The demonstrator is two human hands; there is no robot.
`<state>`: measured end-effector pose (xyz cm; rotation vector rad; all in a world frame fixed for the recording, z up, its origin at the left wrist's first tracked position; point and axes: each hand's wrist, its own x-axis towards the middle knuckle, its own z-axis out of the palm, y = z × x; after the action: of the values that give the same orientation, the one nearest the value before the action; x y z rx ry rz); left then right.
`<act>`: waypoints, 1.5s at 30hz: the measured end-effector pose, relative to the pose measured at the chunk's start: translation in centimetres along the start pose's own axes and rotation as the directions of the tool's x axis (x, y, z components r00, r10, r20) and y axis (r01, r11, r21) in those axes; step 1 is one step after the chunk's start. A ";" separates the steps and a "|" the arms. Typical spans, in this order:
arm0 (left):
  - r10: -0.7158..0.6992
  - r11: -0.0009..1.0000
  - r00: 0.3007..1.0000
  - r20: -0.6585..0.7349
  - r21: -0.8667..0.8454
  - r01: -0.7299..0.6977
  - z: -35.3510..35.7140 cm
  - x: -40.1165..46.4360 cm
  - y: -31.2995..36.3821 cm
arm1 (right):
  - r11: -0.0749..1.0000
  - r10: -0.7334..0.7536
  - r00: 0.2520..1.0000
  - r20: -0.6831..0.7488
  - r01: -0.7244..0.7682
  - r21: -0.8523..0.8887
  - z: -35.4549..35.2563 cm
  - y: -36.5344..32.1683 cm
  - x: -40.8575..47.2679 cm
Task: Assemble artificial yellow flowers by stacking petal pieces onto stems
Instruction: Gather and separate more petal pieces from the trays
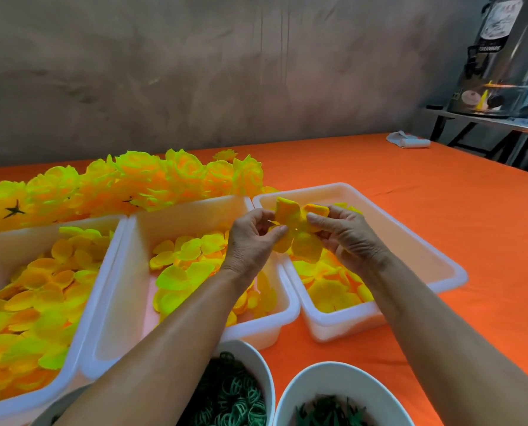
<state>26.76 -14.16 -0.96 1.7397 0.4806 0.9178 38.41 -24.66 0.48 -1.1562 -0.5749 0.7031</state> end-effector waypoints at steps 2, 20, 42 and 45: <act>-0.019 0.996 1.000 0.004 -0.085 0.019 0.0 0.0 0.1 | 1.000 0.013 1.000 0.004 -0.012 -0.027 0.1 0.2 0.0; -0.039 0.994 0.999 0.036 -0.100 0.043 -0.1 -0.5 0.5 | 0.973 -0.040 0.999 -0.004 0.038 -0.228 0.1 0.5 -0.3; 0.031 0.998 0.997 0.074 0.048 -0.034 0.8 -0.8 0.9 | 0.962 -0.227 0.968 -0.109 0.206 -0.180 0.6 0.1 -1.0; 0.016 0.999 1.000 0.000 0.049 -0.016 0.6 -0.6 0.6 | 0.974 -0.163 0.987 0.000 0.161 -0.156 0.7 0.1 -1.1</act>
<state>26.82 -15.17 -0.65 1.7903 0.4943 0.9244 37.19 -25.06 0.53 -1.2417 -0.7154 0.5172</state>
